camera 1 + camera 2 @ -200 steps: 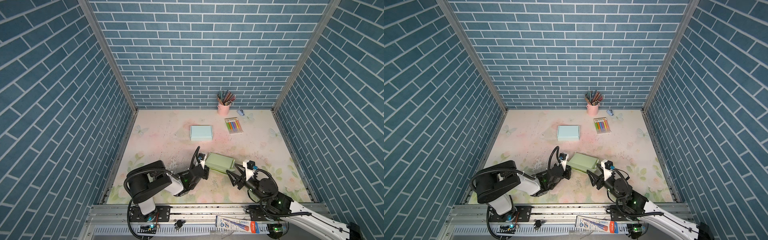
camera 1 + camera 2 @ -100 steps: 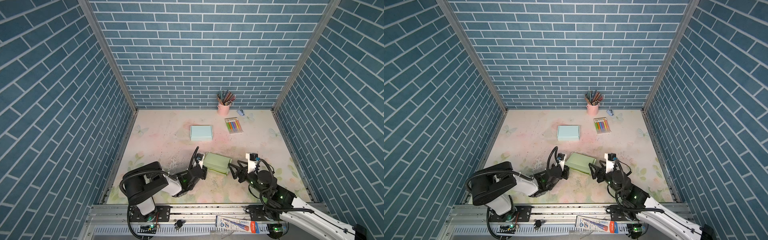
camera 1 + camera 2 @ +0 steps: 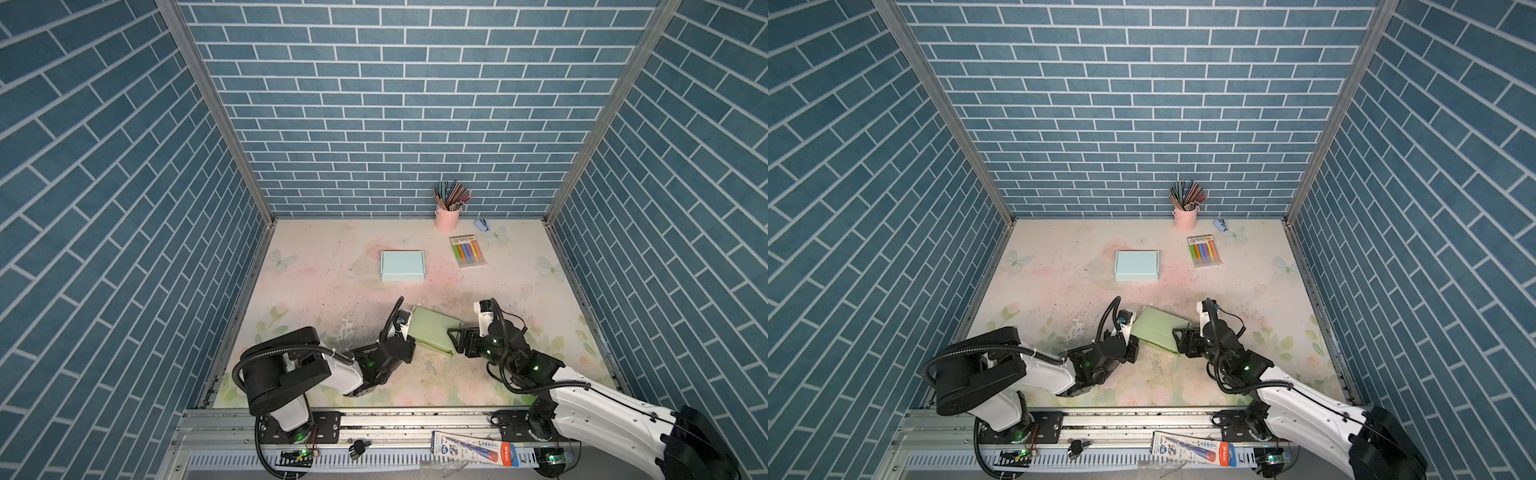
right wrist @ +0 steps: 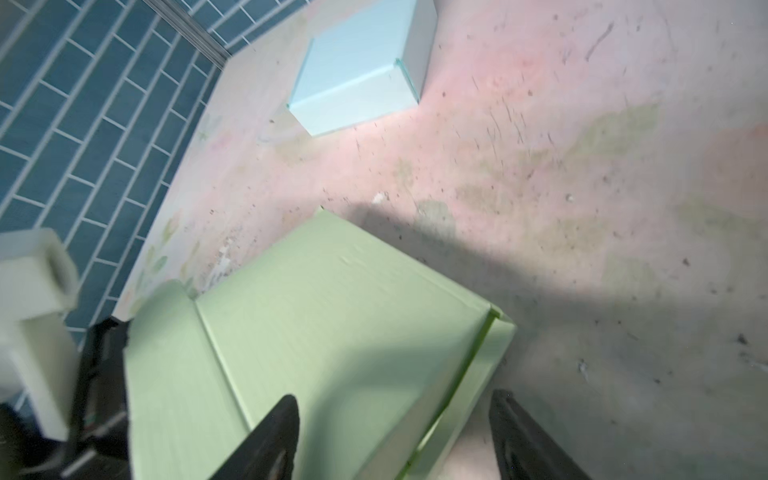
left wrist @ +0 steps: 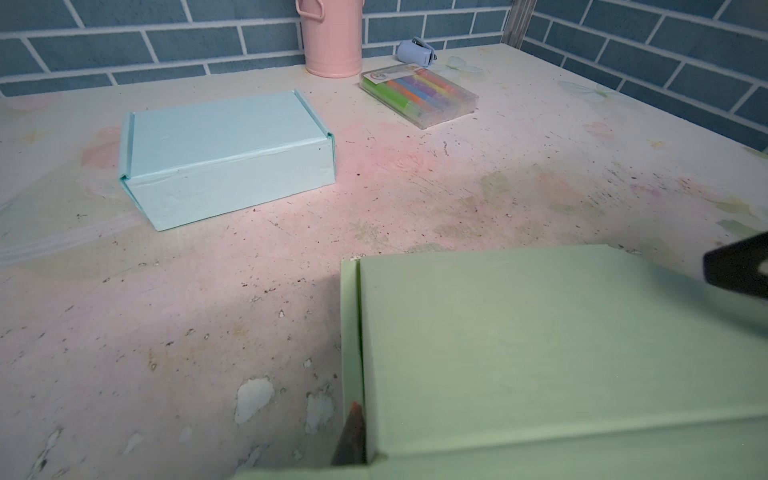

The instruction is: Fold the paper box

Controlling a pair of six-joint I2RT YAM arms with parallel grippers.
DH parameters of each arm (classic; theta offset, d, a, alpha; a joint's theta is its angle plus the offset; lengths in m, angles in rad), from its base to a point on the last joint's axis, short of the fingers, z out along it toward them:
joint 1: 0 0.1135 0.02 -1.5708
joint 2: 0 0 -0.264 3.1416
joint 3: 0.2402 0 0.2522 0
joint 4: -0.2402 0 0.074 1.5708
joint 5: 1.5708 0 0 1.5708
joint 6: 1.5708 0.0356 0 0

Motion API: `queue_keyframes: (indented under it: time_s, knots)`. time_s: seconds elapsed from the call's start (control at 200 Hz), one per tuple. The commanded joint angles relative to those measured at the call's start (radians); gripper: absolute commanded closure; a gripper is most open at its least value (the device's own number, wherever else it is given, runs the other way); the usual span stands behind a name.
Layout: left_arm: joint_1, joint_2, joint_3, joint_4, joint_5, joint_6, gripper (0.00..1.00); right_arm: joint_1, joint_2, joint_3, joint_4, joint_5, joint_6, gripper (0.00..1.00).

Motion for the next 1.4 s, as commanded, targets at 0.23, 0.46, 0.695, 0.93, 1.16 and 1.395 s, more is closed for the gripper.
queue_keyframes:
  time_s: [0.23, 0.46, 0.695, 0.93, 1.16, 1.395]
  knots:
    - [-0.02, -0.12, -0.012, -0.275, 0.203, -0.074, 0.43, -0.003, -0.002, -0.048, 0.02, 0.056, 0.003, 0.3]
    - [-0.029, -0.316, 0.03, -0.659, 0.395, -0.151, 0.11, -0.009, 0.023, -0.062, 0.046, 0.055, -0.017, 0.34]
    - [-0.031, -0.516, 0.137, -0.949, 0.44, -0.152, 0.11, -0.022, 0.064, -0.07, 0.079, 0.033, -0.041, 0.37]
    - [0.12, -0.539, 0.243, -0.959, 0.454, -0.12, 0.12, -0.038, 0.092, -0.081, 0.103, 0.005, -0.063, 0.39]
    - [0.312, -0.298, 0.353, -0.782, 0.586, -0.034, 0.15, -0.058, 0.067, -0.082, 0.11, -0.024, -0.092, 0.39]
    - [0.355, -0.116, 0.367, -0.706, 0.672, -0.025, 0.4, -0.104, 0.14, -0.045, 0.152, -0.106, -0.134, 0.41]
